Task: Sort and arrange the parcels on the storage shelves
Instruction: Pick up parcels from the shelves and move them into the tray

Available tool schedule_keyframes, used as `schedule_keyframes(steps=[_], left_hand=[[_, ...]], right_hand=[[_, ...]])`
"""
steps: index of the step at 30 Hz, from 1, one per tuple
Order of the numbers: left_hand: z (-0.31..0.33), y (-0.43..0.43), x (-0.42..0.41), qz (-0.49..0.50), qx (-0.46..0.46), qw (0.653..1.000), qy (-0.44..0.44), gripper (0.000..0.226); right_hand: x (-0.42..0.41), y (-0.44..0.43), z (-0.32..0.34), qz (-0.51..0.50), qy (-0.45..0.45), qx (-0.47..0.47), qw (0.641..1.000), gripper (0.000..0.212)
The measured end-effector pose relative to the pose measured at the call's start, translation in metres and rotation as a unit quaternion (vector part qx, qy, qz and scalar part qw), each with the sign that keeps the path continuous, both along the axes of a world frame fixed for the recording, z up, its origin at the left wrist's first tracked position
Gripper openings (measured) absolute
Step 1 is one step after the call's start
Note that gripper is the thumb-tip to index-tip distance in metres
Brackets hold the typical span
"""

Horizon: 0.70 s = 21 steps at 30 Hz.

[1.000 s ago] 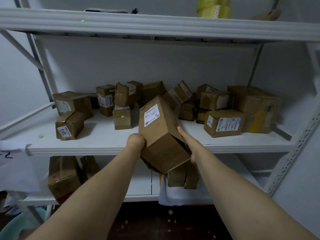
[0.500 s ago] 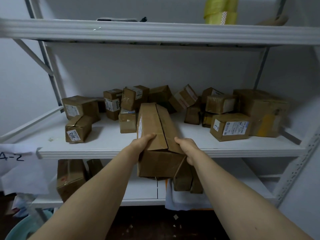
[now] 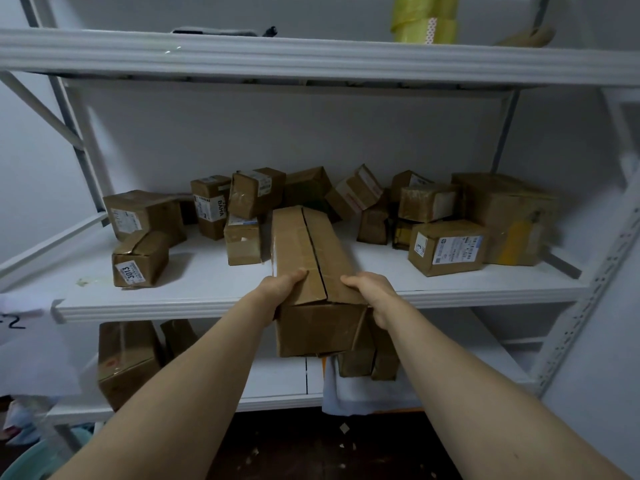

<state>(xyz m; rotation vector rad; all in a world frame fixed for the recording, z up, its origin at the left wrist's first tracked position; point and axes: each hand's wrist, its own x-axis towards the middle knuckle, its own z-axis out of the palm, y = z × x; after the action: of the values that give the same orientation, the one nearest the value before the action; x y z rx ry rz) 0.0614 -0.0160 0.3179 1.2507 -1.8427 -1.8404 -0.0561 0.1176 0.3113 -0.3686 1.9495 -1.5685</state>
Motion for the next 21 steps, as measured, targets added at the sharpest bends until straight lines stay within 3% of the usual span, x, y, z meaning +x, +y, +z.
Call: schedule_keyframes(steps=[3,5,10,15,17,21], left_hand=[[-0.003,0.0,0.002,0.005,0.016,1.0,-0.011,0.058],[-0.004,0.0,0.003,0.011,0.019,1.0,-0.012,0.057],[-0.002,0.001,-0.004,0.05,-0.038,0.998,-0.028,0.048],[0.003,0.015,-0.021,0.047,-0.193,0.966,-0.164,0.121],[0.005,0.024,-0.021,0.028,-0.233,0.95,-0.207,0.129],[-0.003,0.021,-0.021,0.012,-0.219,0.948,-0.23,0.135]], right_hand=[[-0.002,-0.001,-0.003,0.008,-0.003,0.0,1.0,0.021],[-0.001,-0.004,-0.003,0.02,0.005,0.005,1.0,0.038],[-0.002,-0.009,-0.01,0.023,0.014,0.005,1.0,0.054],[-0.003,-0.013,-0.016,0.021,0.008,-0.026,0.999,0.051],[-0.005,-0.012,-0.019,0.021,-0.002,-0.025,0.999,0.045],[-0.007,-0.006,-0.028,0.014,-0.084,-0.012,0.996,0.05]])
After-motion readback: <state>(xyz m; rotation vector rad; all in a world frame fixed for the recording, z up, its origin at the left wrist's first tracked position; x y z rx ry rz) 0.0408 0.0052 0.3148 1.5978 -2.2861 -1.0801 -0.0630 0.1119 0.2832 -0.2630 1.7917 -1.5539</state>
